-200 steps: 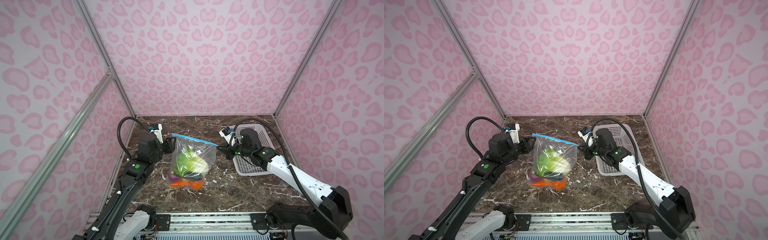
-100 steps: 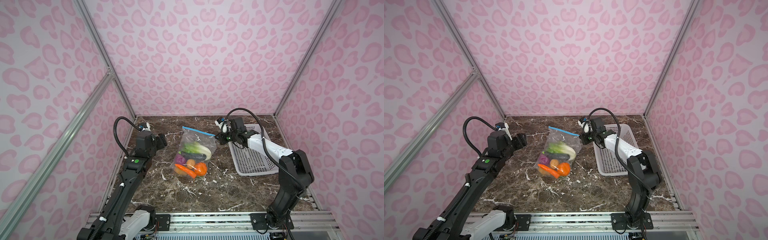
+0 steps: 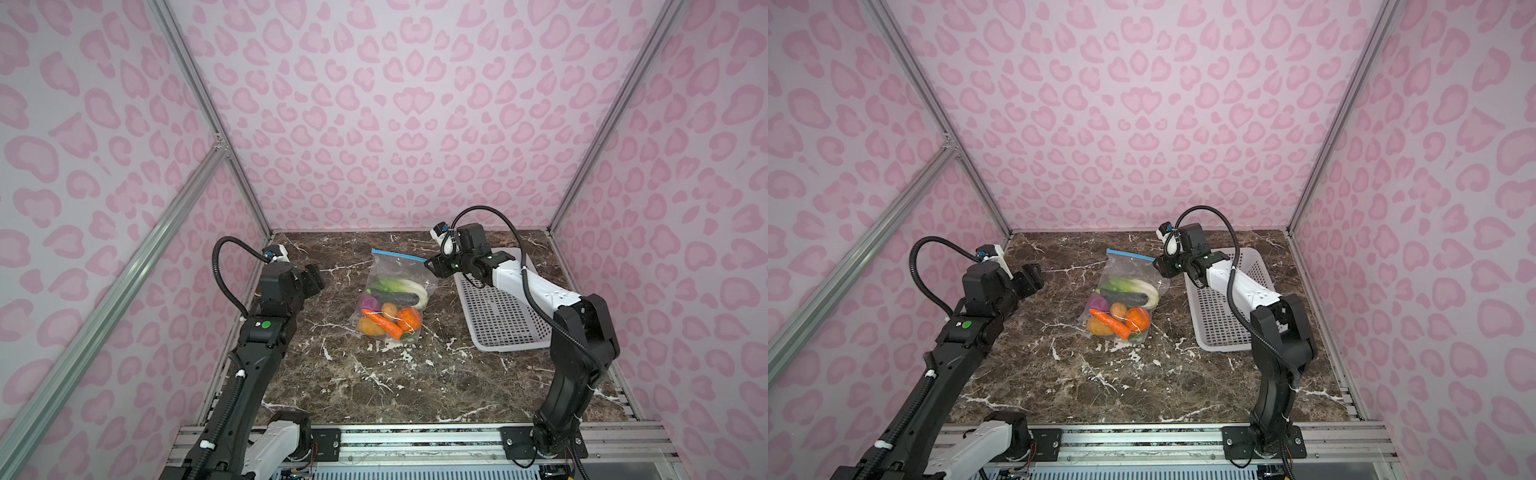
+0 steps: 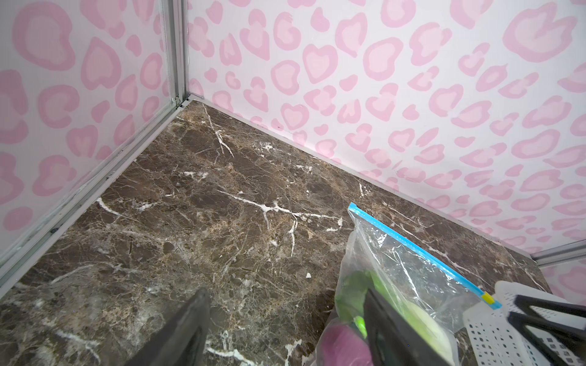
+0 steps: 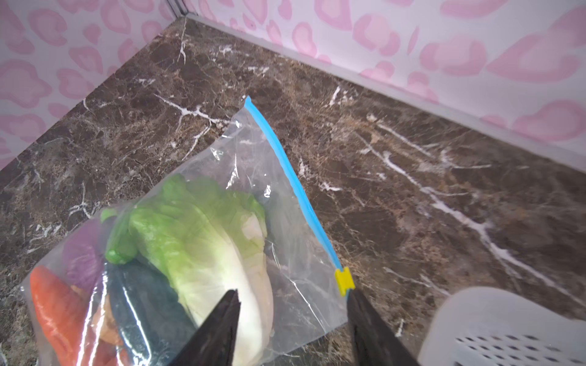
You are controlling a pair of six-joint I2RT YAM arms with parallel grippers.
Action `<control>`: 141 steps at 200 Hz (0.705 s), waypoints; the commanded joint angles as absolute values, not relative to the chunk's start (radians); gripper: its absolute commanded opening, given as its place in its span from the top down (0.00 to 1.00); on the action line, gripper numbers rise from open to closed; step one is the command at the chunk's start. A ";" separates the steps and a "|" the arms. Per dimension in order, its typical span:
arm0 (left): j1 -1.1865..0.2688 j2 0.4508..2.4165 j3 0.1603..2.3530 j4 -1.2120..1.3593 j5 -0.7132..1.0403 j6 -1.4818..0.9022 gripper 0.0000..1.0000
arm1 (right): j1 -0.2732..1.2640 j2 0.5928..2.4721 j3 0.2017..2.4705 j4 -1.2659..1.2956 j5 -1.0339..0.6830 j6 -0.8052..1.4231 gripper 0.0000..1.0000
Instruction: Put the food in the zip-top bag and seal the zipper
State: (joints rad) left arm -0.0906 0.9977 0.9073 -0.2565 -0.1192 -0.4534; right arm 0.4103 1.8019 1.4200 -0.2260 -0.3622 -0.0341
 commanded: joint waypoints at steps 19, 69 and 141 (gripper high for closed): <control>-0.086 1.013 0.904 -0.219 -0.114 -0.458 0.23 | 0.360 1.656 1.284 -0.181 -0.247 -0.095 0.13; -0.086 1.044 0.855 -0.143 -0.120 -0.426 0.23 | 0.222 1.447 0.969 -0.039 -0.078 -0.147 0.13; -0.086 1.119 0.635 0.134 -0.321 -0.358 0.24 | 0.125 1.440 0.580 0.423 0.059 -0.110 0.14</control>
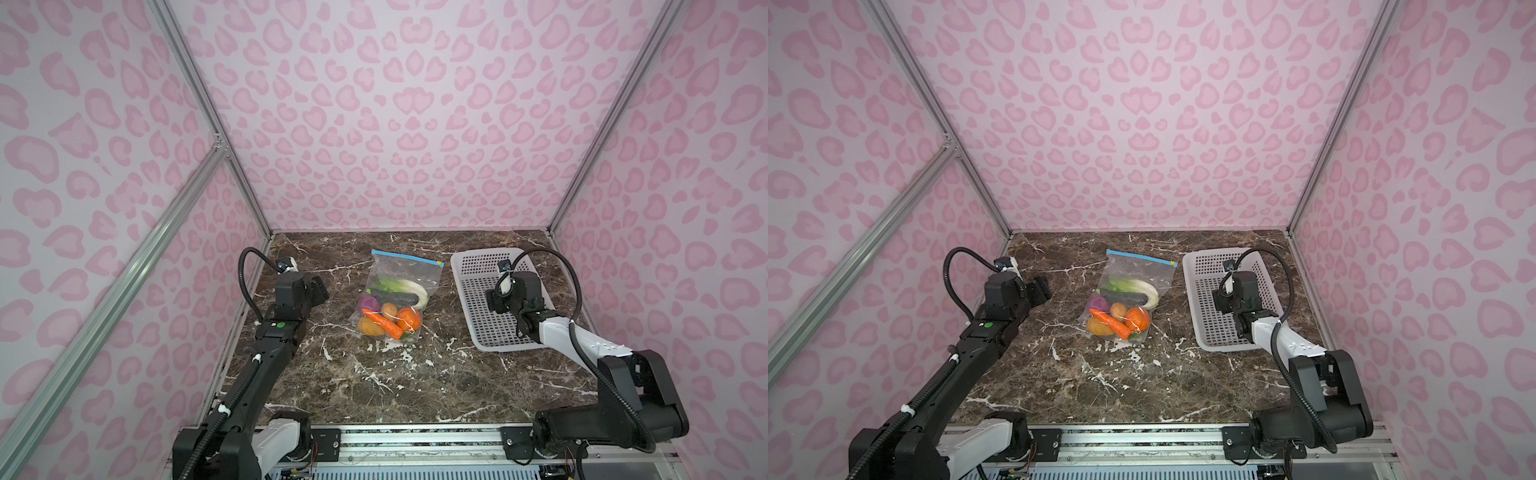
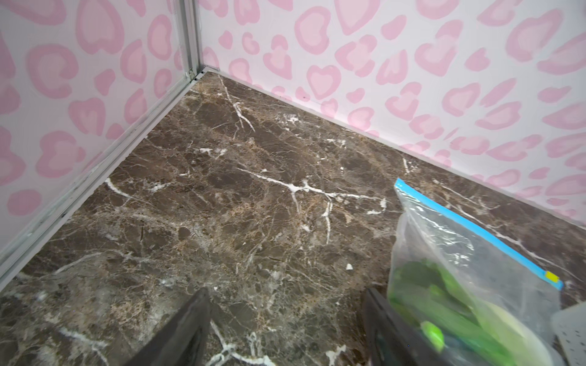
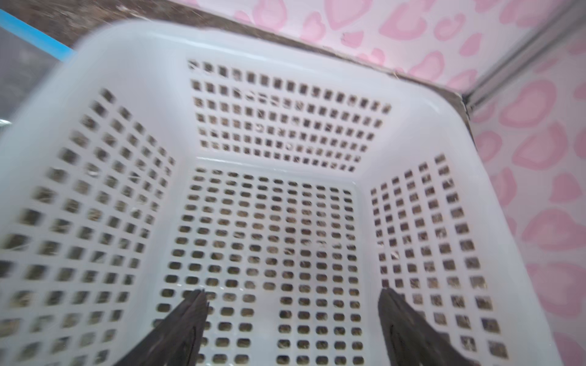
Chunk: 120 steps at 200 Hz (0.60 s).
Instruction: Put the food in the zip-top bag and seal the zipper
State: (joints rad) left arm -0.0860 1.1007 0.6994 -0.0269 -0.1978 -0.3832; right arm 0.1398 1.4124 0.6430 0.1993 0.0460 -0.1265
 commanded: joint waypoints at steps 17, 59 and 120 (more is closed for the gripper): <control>-0.086 1.134 0.564 0.248 -0.376 -0.333 0.24 | 0.115 1.466 0.532 0.536 0.032 -0.114 0.14; -0.078 1.190 0.517 0.339 -0.394 -0.291 0.25 | 0.069 1.527 0.531 0.620 0.035 -0.071 0.15; -0.087 1.286 0.441 0.539 -0.440 -0.145 0.25 | 0.034 1.513 0.460 0.737 0.036 -0.025 0.16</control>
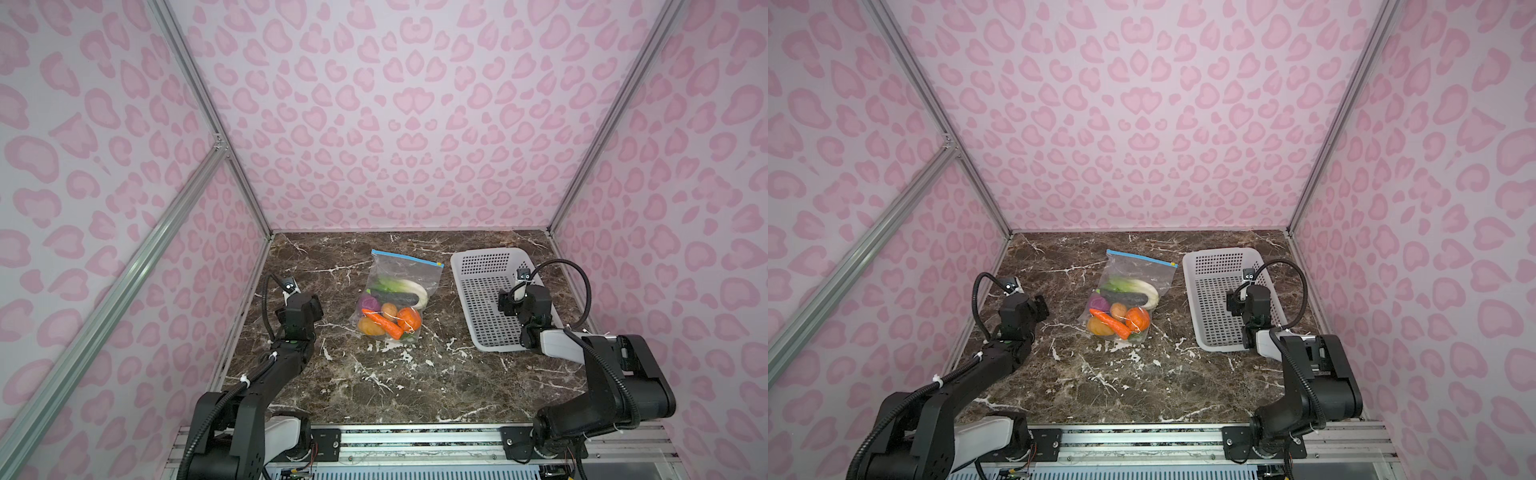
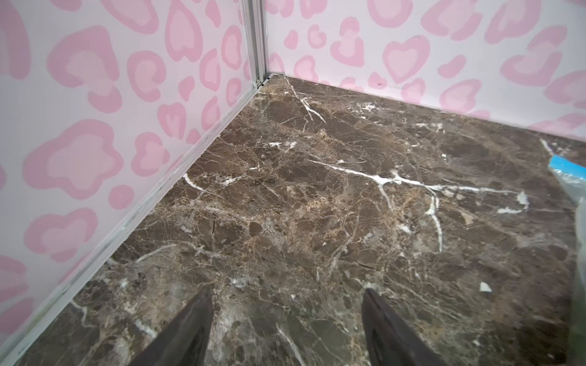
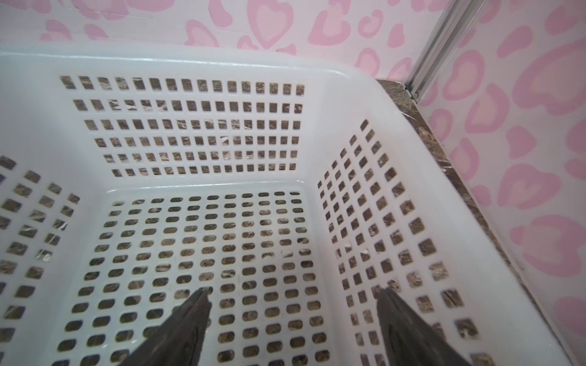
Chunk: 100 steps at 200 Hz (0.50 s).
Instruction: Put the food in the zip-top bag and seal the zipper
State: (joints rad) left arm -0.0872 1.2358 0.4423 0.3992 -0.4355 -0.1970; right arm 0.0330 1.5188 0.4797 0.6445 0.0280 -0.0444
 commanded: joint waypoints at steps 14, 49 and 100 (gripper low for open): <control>-0.087 1.321 0.422 0.620 -0.427 -0.165 0.26 | 0.027 1.511 0.425 0.797 0.034 -0.017 0.16; -0.086 1.358 0.431 0.651 -0.389 -0.118 0.26 | -0.005 1.527 0.357 0.909 -0.004 0.007 0.15; -0.056 1.432 0.388 0.839 -0.396 -0.098 0.24 | -0.006 1.553 0.341 0.994 -0.004 0.014 0.06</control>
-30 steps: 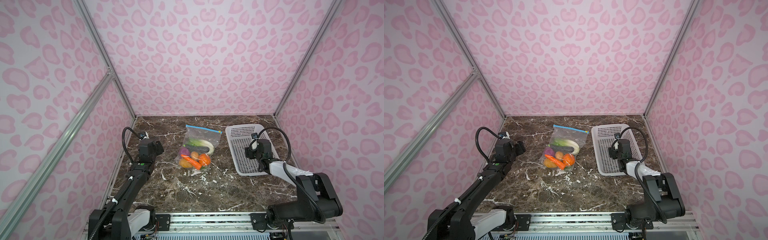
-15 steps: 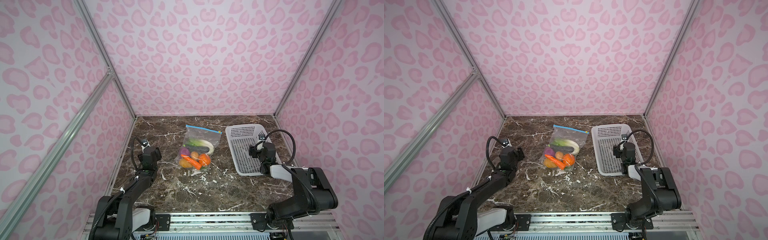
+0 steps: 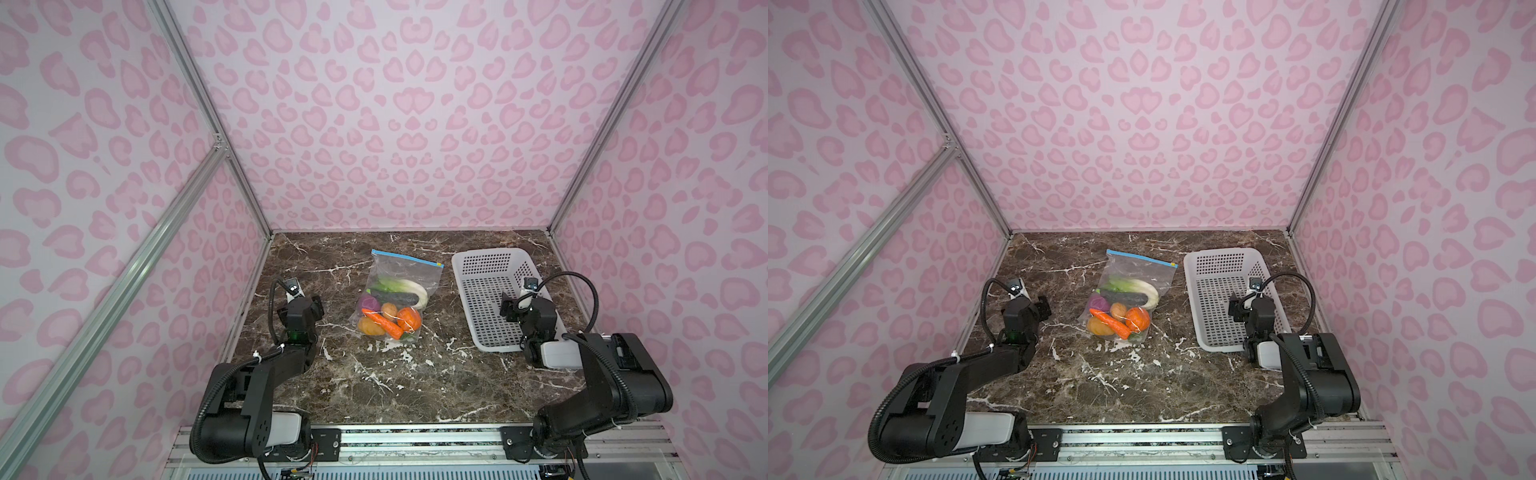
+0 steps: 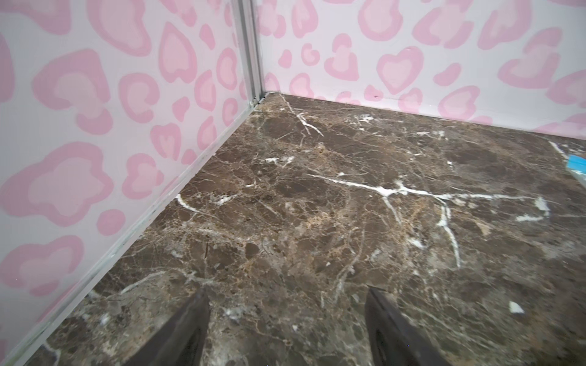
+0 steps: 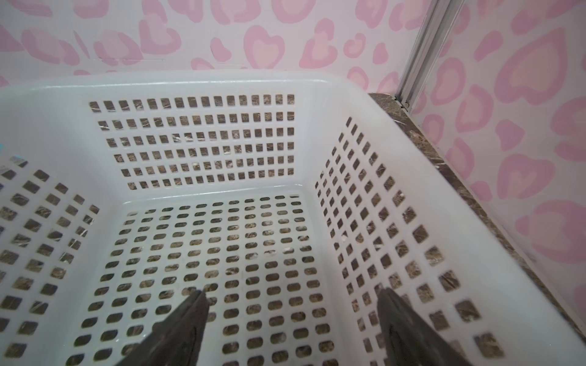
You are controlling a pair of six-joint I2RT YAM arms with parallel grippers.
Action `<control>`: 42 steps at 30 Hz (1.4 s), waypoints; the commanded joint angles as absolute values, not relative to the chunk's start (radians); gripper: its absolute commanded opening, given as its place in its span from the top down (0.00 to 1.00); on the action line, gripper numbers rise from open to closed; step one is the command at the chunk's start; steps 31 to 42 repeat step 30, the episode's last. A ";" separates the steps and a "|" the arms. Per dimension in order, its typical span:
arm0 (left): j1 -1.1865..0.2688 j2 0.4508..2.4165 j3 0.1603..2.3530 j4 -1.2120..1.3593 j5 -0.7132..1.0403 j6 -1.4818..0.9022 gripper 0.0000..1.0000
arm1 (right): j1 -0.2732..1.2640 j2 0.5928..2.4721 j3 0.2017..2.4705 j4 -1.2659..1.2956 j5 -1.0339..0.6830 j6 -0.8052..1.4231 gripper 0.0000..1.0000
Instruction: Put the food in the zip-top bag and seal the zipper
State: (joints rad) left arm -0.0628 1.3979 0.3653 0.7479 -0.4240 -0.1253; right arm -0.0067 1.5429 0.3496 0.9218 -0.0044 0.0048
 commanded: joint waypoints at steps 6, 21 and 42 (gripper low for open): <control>-0.038 1.480 0.279 1.103 -0.339 -0.087 0.22 | -0.006 1.535 0.360 0.924 0.009 0.012 0.01; -0.040 1.467 0.310 1.011 -0.337 -0.086 0.03 | -0.006 1.538 0.357 0.934 0.020 0.009 0.01; -0.040 1.467 0.310 1.009 -0.337 -0.086 0.03 | -0.006 1.539 0.357 0.933 0.020 0.011 0.01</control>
